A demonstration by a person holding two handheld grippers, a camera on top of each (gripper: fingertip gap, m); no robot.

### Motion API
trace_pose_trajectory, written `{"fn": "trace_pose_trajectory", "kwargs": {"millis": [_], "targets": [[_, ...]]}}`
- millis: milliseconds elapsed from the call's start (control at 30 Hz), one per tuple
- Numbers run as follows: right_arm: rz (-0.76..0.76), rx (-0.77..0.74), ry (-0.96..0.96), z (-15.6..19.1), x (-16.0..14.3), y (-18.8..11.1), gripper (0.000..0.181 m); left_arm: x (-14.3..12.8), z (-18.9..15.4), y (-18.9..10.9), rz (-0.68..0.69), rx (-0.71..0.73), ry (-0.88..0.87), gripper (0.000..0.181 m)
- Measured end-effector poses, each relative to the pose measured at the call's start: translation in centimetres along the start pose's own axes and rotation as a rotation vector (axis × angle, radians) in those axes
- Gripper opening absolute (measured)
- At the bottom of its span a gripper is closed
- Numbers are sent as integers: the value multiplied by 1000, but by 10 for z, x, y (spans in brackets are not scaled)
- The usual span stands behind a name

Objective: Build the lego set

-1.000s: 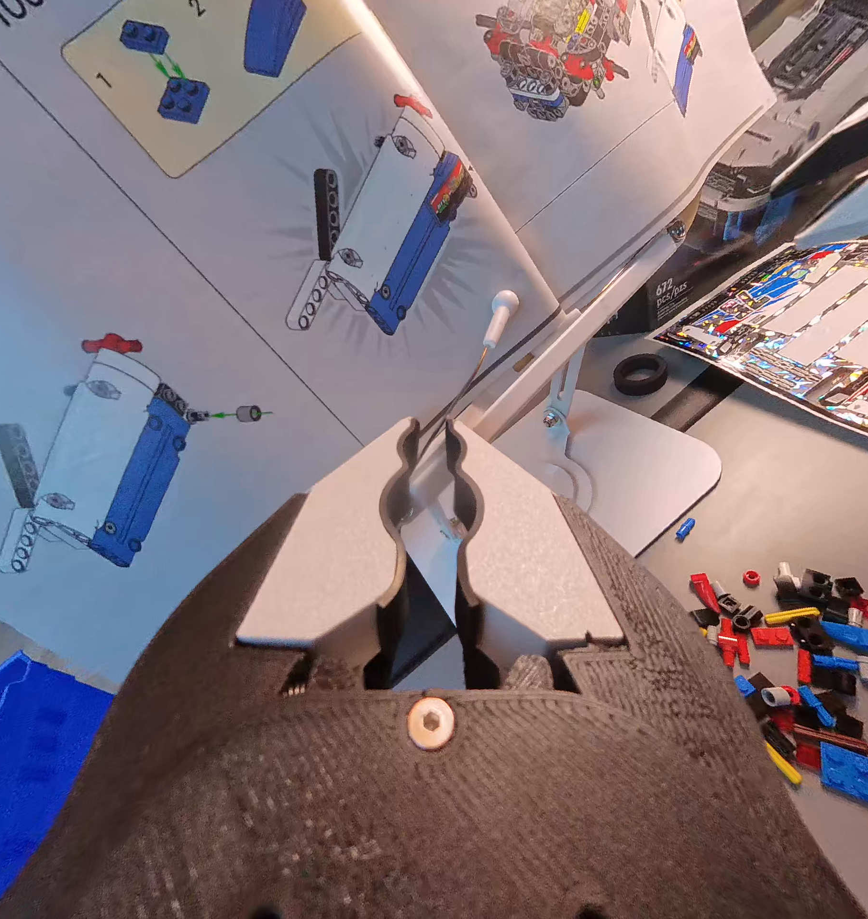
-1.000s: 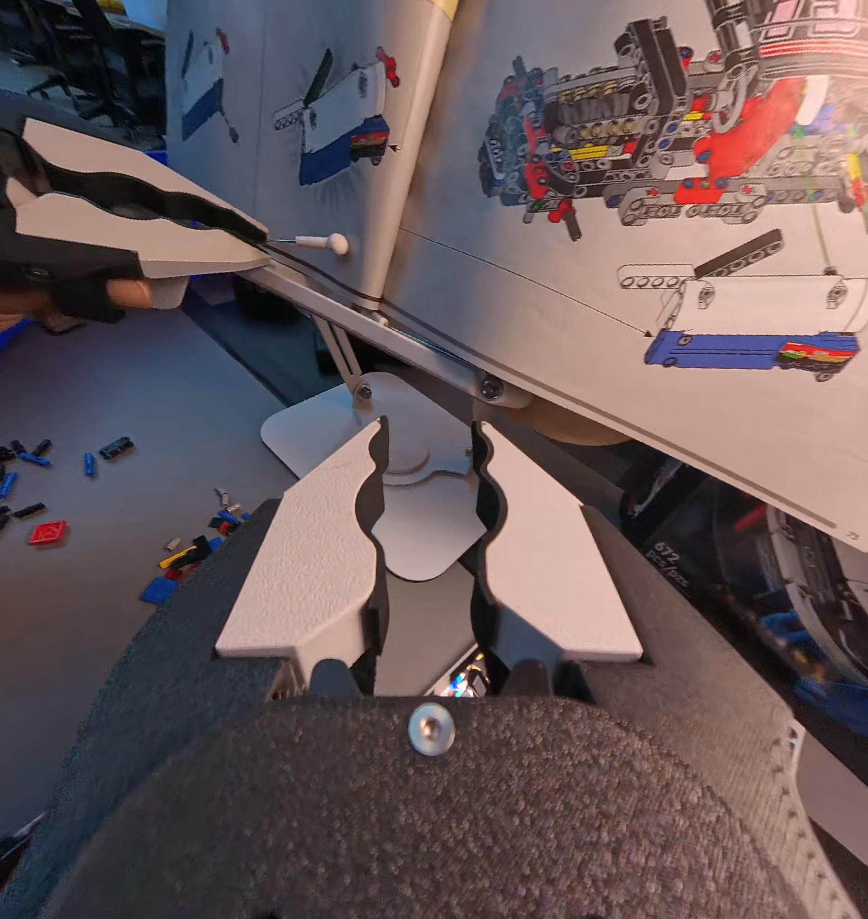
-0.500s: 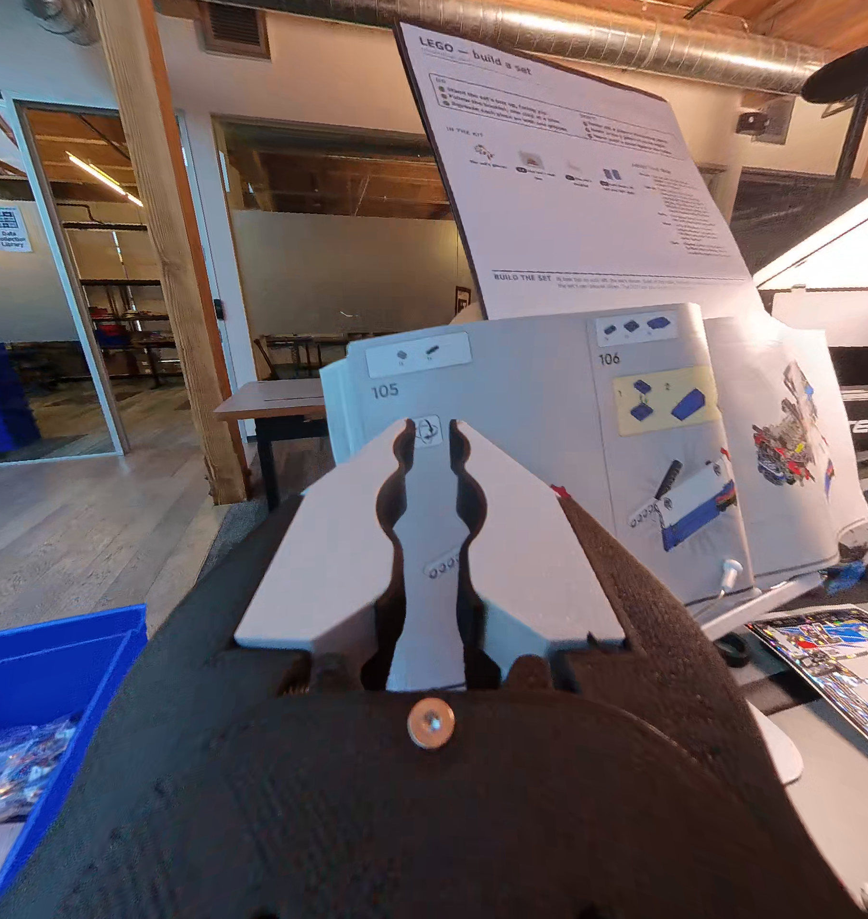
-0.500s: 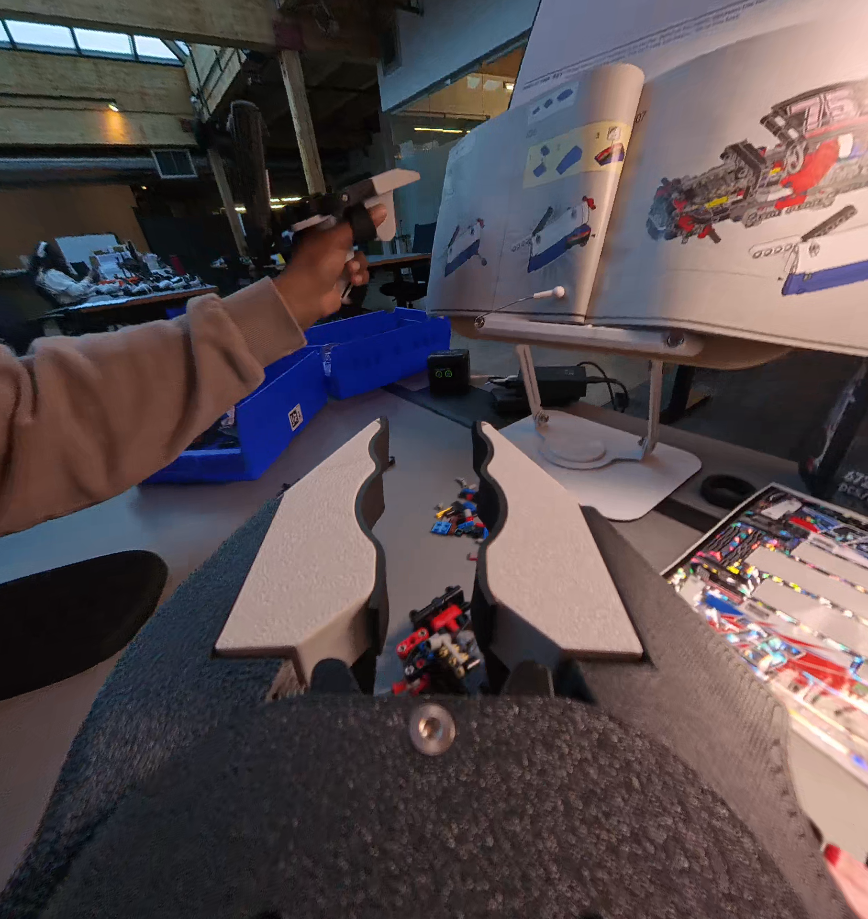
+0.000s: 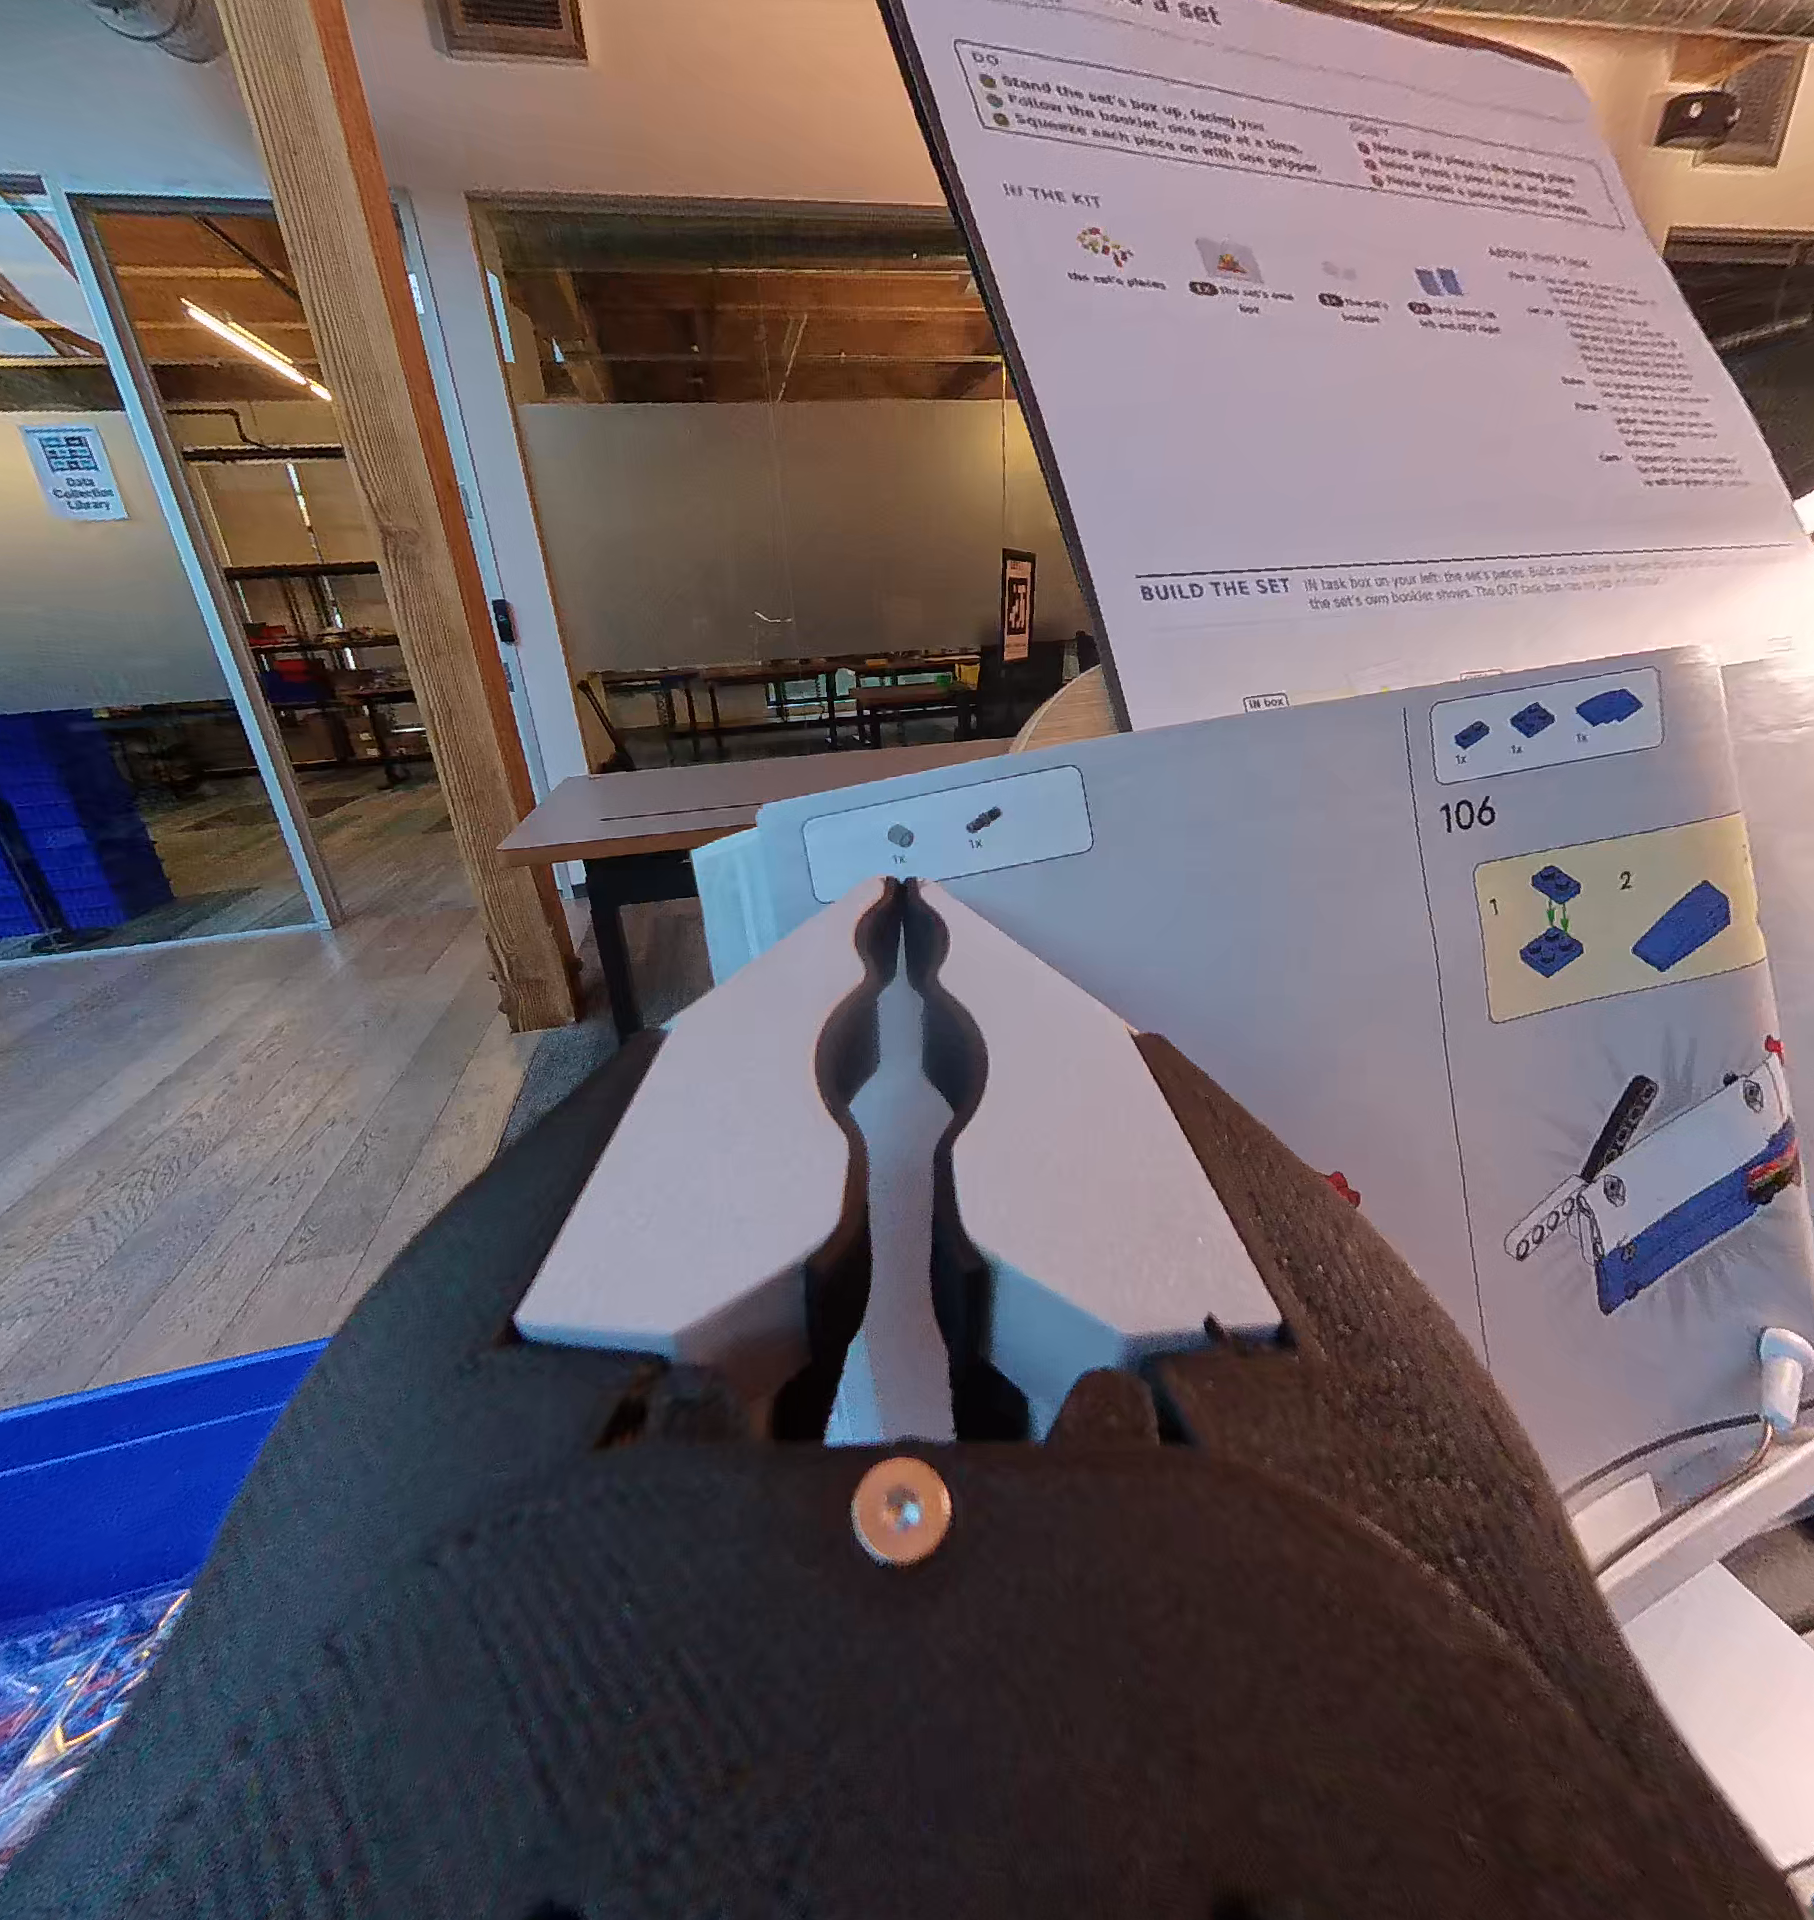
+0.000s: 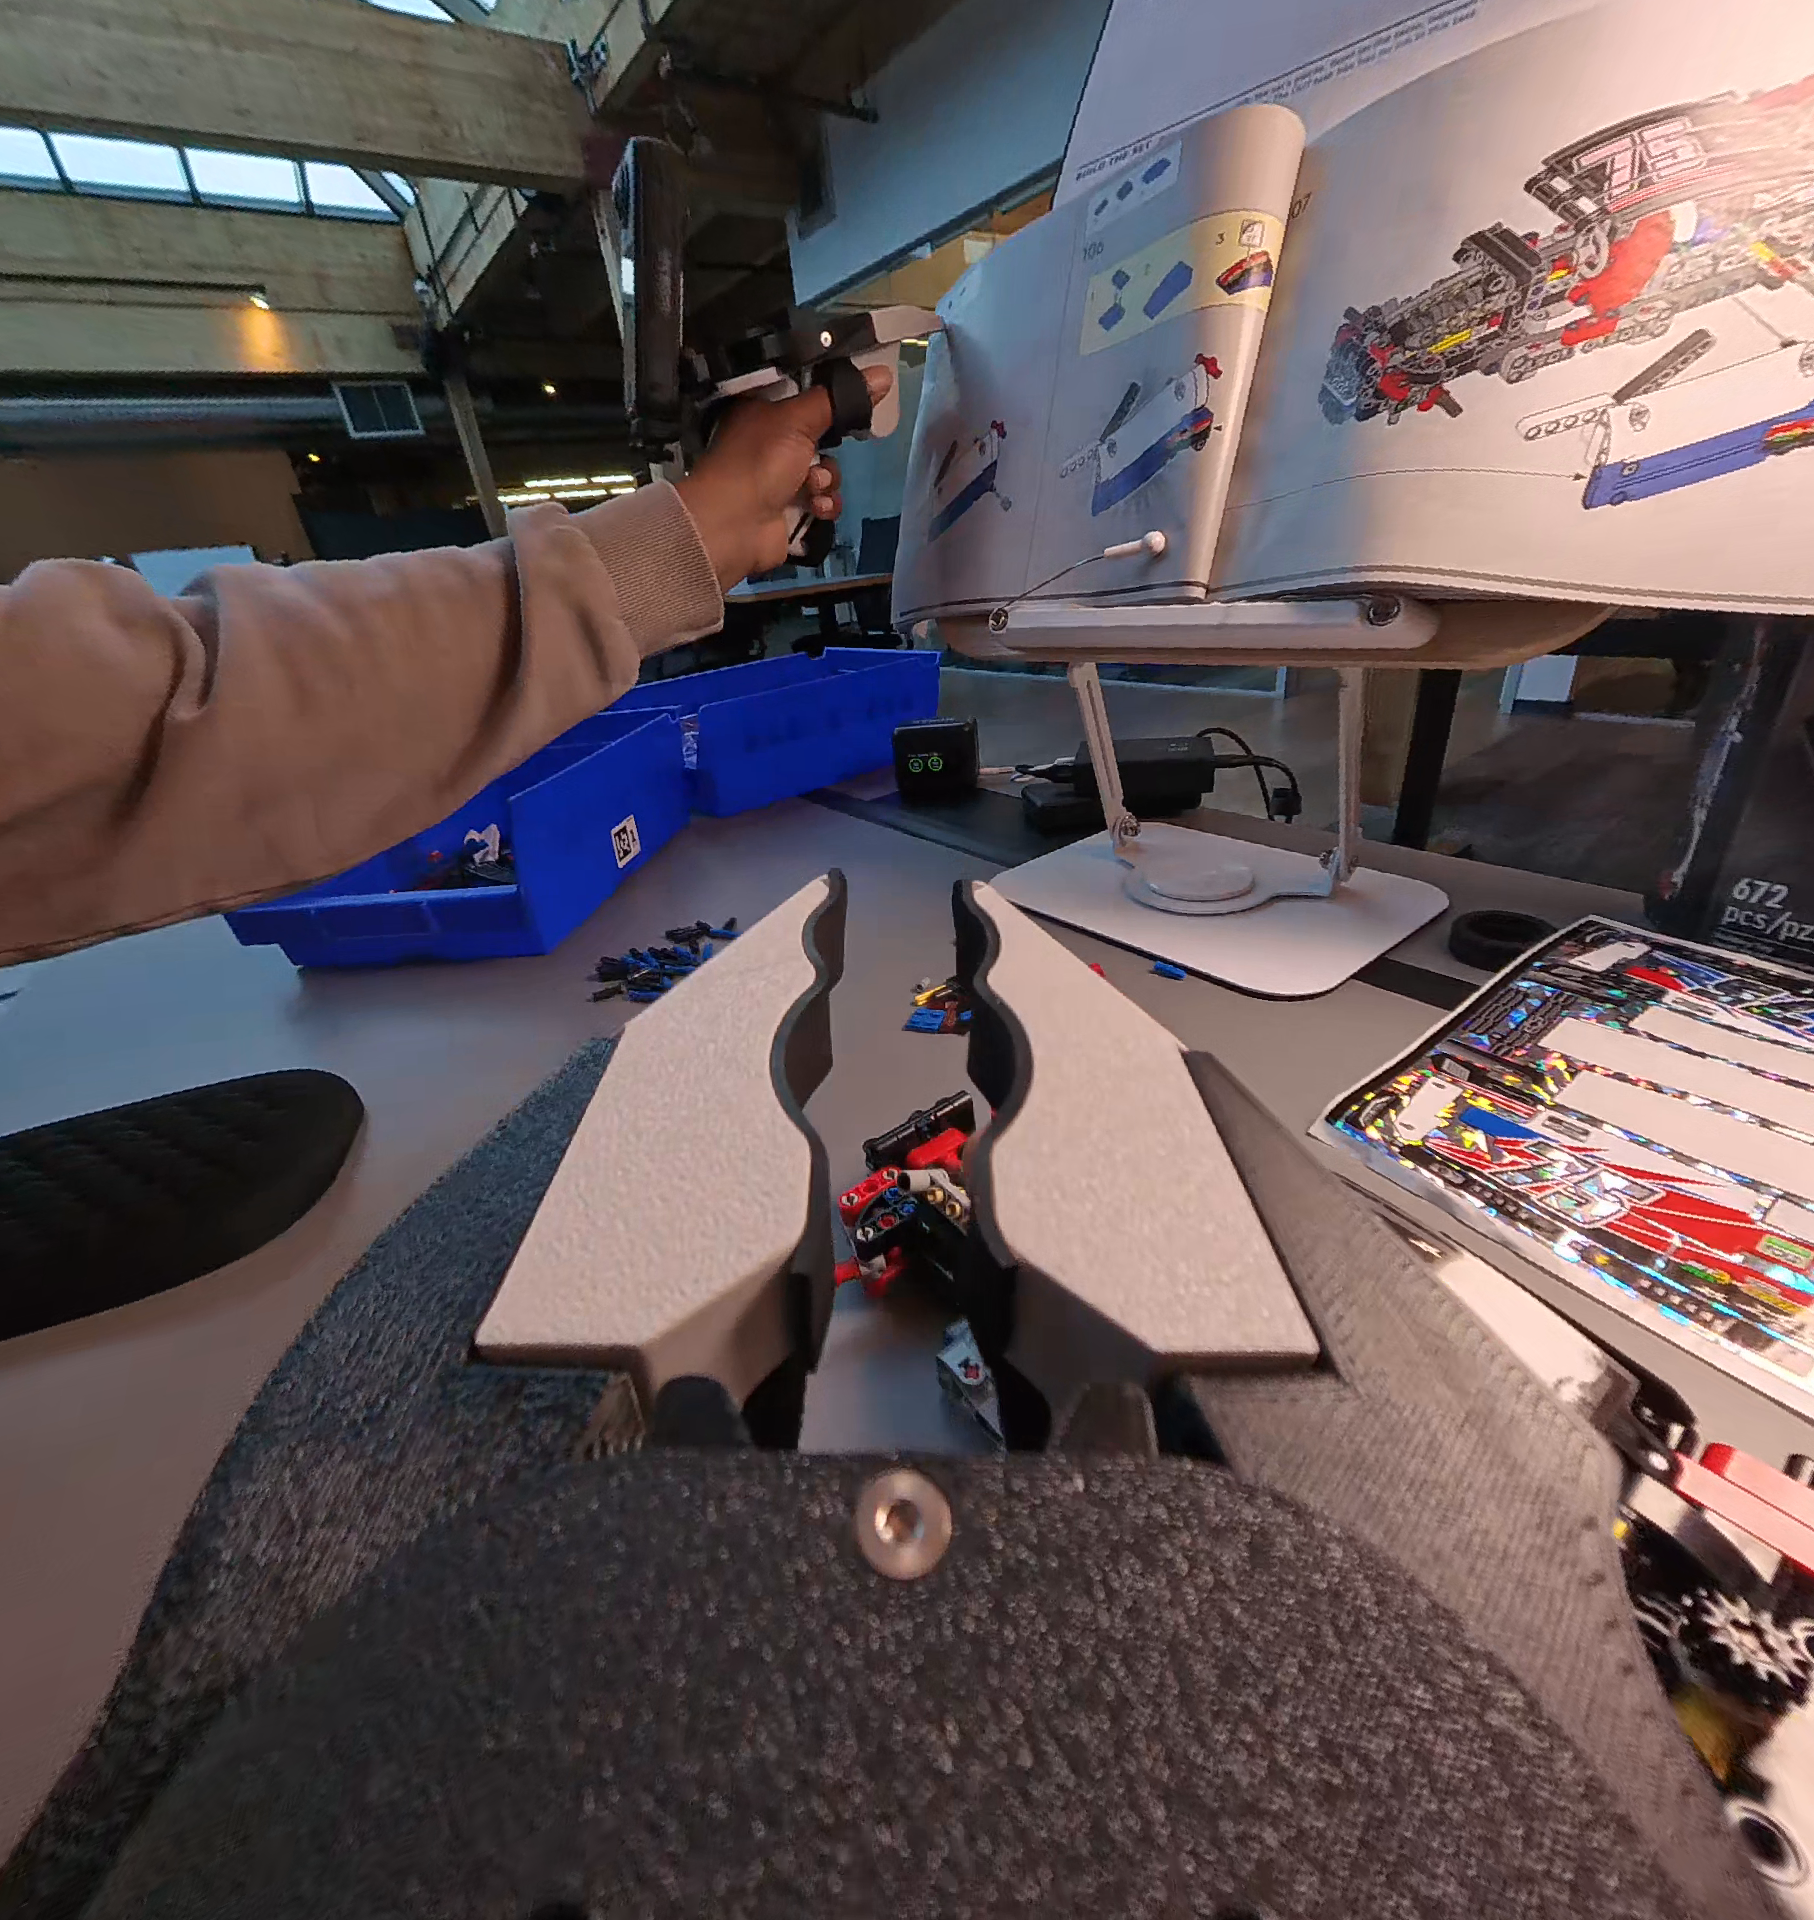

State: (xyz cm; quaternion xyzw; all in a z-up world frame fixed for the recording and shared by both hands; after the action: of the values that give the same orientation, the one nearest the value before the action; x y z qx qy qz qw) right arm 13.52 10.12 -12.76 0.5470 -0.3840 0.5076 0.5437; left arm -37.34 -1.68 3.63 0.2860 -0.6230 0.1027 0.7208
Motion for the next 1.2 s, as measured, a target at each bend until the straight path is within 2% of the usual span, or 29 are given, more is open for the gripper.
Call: {"fn": "trace_pose_trajectory", "kwargs": {"millis": [267, 667, 933, 1200], "targets": [[8, -46, -97, -3, -3, -4, 15, -3, 1, 4, -23, -7, -12, 0], [-44, -88, 8, -14, -5, -5, 14, -4, 1, -2, -52, -68, -45, 0], [-11, -103, -14, -13, -11, -2, 14, -5, -10, -2, -67, -104, -29, 0], [32, -99, -60, -9, -16, 2, 13, -7, -7, -5, -65, -106, -22, 0]]}}
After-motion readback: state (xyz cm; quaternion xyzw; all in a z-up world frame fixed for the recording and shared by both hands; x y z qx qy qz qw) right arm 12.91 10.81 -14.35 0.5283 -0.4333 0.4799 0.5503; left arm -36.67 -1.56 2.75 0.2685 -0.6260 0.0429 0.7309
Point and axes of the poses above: each gripper's, where its closed fingertips meet, y out along the fingers, x out of its top, z = x × y across the jaws, the point moved 10 cm from there along -y, back along the fingers, and after that the axes turned 6 degrees about -z, right-handed, at the moved point
